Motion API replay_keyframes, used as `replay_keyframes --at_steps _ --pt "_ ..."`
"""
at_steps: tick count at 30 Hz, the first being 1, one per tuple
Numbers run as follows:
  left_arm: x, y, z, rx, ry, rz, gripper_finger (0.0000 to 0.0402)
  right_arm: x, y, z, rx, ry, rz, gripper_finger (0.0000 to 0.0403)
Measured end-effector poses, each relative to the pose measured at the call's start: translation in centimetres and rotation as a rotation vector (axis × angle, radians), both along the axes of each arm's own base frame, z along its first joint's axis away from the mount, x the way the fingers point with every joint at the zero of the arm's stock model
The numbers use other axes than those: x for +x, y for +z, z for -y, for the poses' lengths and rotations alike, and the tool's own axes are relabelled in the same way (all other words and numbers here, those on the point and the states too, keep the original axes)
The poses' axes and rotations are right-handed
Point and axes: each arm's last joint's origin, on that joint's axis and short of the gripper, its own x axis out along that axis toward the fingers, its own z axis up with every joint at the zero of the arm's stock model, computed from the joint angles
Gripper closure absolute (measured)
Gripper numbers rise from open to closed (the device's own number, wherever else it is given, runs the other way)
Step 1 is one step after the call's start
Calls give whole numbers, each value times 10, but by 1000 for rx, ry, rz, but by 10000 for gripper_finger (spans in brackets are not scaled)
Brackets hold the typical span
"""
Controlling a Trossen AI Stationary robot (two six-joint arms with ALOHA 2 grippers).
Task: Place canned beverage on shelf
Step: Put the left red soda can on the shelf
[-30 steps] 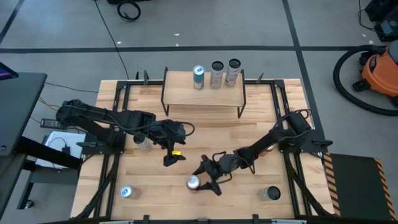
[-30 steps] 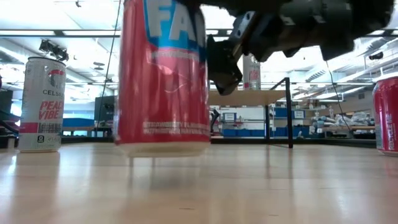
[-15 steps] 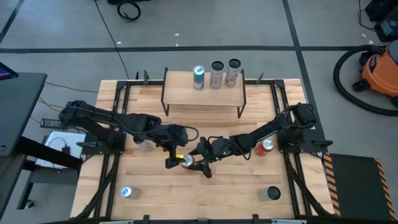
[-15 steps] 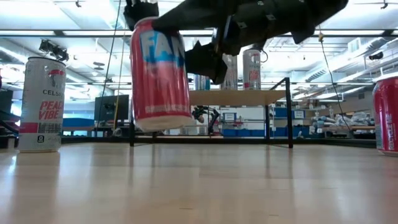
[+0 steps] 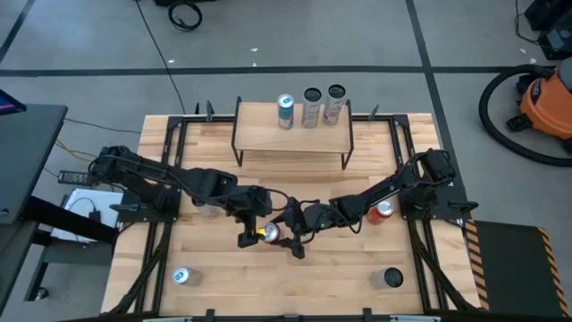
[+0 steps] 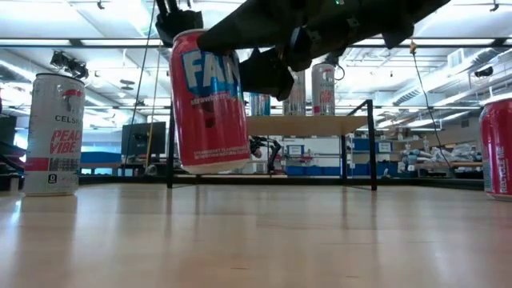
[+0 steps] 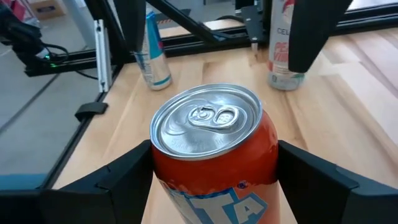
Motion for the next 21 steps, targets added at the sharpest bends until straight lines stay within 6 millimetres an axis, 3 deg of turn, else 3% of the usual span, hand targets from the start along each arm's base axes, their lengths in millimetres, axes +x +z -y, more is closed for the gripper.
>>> replay_keyframes --at_steps 12,21 --pt "0 0 0 -2 1 5 49 -6 -7 -1 31 -44 11 93" --pt "1 1 0 -6 4 16 49 1 -32 -4 57 -59 4 92"
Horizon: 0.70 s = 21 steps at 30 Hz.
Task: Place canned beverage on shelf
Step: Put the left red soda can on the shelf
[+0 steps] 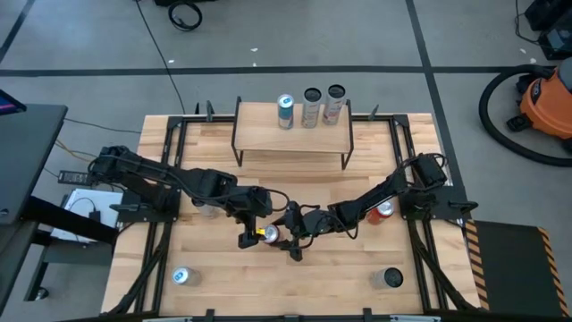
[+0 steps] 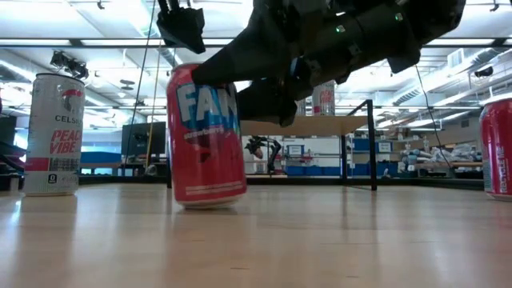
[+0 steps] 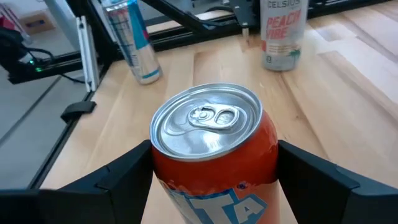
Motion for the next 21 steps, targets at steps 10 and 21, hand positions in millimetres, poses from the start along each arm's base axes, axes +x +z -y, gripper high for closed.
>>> replay_keyframes --at_steps 10,21 --pt "0 0 0 2 -2 -1 49 0 -1 -1 4 21 3 82" --pt "0 0 0 1 -2 1 49 2 3 0 -8 32 33 32"
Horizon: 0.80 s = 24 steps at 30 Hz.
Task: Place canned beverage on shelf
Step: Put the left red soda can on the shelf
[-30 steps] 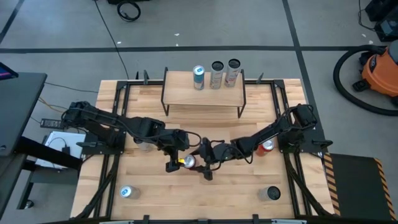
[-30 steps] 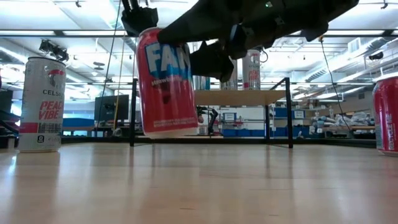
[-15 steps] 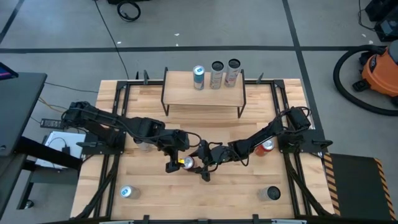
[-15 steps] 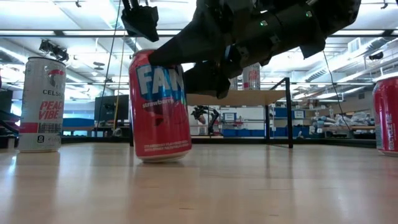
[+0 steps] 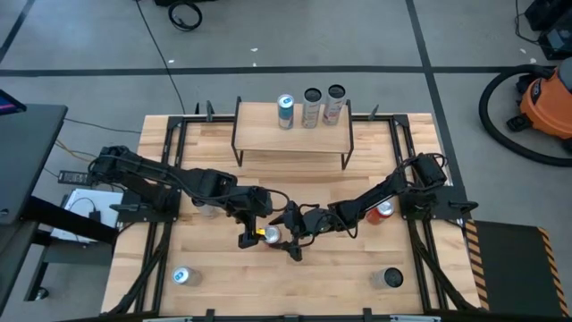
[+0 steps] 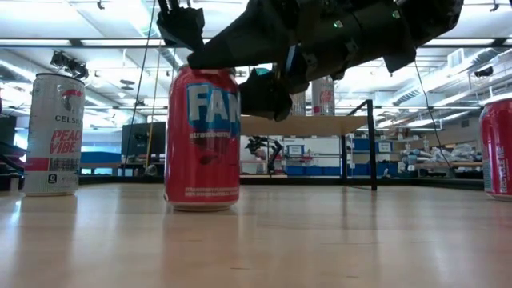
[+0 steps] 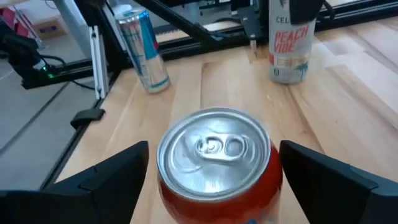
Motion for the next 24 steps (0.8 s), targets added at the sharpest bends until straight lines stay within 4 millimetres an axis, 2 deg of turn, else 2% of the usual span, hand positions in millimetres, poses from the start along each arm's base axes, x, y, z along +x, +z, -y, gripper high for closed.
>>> replay_keyframes --at_steps 7,14,20,24 --pt "0 0 0 0 0 0 49 -1 -2 0 -8 10 -26 5" --pt "0 0 0 1 0 0 49 -4 -10 0 6 12 -113 6" --pt "0 0 0 1 -1 1 49 -4 -13 -1 18 -3 -105 6" --pt "0 0 0 1 -2 3 49 -2 -25 -2 2 -32 -122 6"
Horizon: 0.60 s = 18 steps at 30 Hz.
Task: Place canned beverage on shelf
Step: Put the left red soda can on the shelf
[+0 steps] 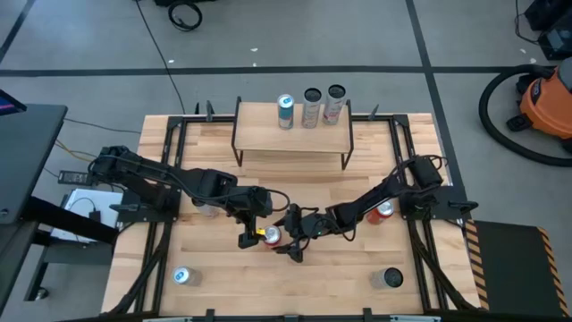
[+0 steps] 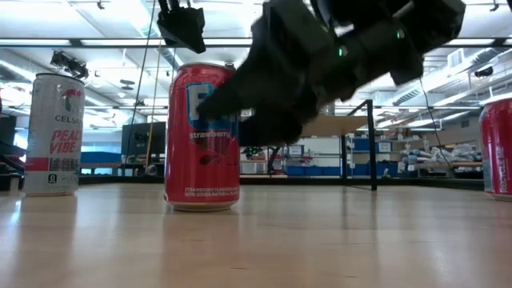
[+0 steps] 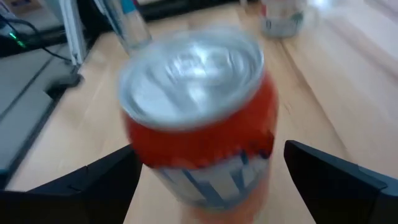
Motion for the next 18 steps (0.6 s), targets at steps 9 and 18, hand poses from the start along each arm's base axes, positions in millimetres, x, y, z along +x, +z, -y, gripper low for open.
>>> replay_keyframes --at_steps 9,18 --pt "0 1 0 -1 0 7 49 6 -20 -2 37 -7 31 6" --pt "0 1 0 -1 0 7 49 6 -18 -3 34 -2 38 49"
